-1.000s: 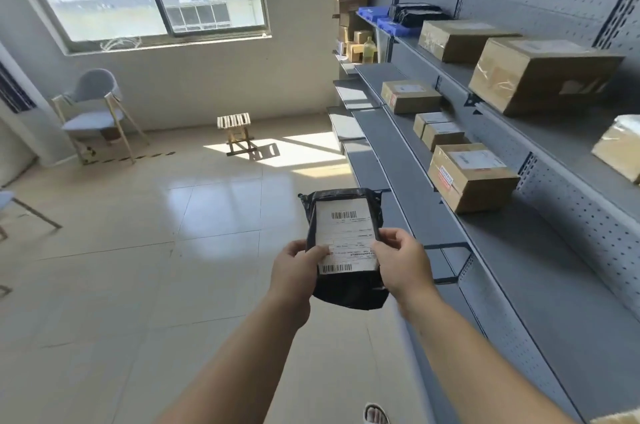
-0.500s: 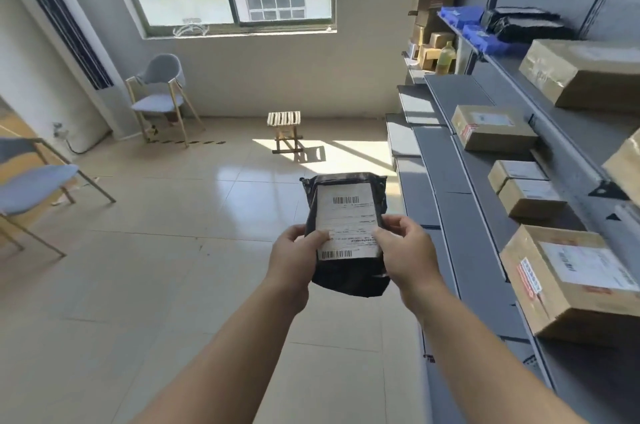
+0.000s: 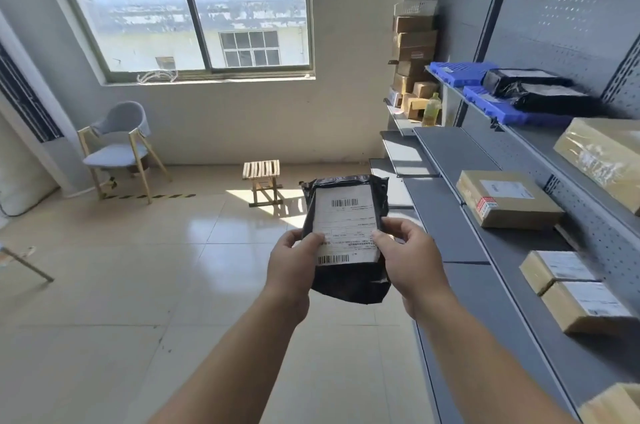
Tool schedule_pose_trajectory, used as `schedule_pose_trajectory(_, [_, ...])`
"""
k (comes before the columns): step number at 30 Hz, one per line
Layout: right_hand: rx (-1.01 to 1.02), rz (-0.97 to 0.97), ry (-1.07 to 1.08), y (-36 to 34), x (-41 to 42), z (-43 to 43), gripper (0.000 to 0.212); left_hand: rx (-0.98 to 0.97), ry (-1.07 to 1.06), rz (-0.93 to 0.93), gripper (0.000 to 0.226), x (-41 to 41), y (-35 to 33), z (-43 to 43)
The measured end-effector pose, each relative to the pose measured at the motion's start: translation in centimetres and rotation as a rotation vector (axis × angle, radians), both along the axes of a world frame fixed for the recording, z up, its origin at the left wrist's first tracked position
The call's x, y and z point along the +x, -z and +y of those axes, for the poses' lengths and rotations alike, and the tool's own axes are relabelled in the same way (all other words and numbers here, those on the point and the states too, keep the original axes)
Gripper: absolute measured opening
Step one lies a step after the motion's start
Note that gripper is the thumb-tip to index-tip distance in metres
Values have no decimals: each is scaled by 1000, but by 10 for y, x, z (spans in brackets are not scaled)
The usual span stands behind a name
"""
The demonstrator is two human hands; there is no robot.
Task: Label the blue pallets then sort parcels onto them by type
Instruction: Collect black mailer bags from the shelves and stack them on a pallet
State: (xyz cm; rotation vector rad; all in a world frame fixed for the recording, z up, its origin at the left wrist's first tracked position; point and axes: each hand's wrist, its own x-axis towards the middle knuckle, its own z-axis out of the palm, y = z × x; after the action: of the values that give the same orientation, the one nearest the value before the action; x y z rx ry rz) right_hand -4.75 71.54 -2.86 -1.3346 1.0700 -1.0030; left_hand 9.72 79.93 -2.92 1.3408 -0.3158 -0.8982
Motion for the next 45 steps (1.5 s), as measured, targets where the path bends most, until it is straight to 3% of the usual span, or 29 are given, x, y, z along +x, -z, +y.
schedule_pose_trajectory(9, [-83, 4, 111, -10, 44, -158, 11, -52, 97, 45, 13, 48, -10, -171])
schedule_pose_trajectory(19, [-155, 13, 79, -37, 73, -368, 9, -89, 65, 35, 15, 75, -38, -371])
schedule_pose_trajectory(27, [-188, 42, 80, -40, 105, -483, 9, -97, 74, 5, 15, 107, -47, -488])
schedule_pose_trajectory(39, [-347, 238, 374, -66, 155, -654, 13, -189, 328, -56, 5, 175, -58, -712])
schedule_pose_trajectory(45, [-377, 325, 617, -79, 136, -706, 17, -206, 561, -61, 10, 158, -71, -811])
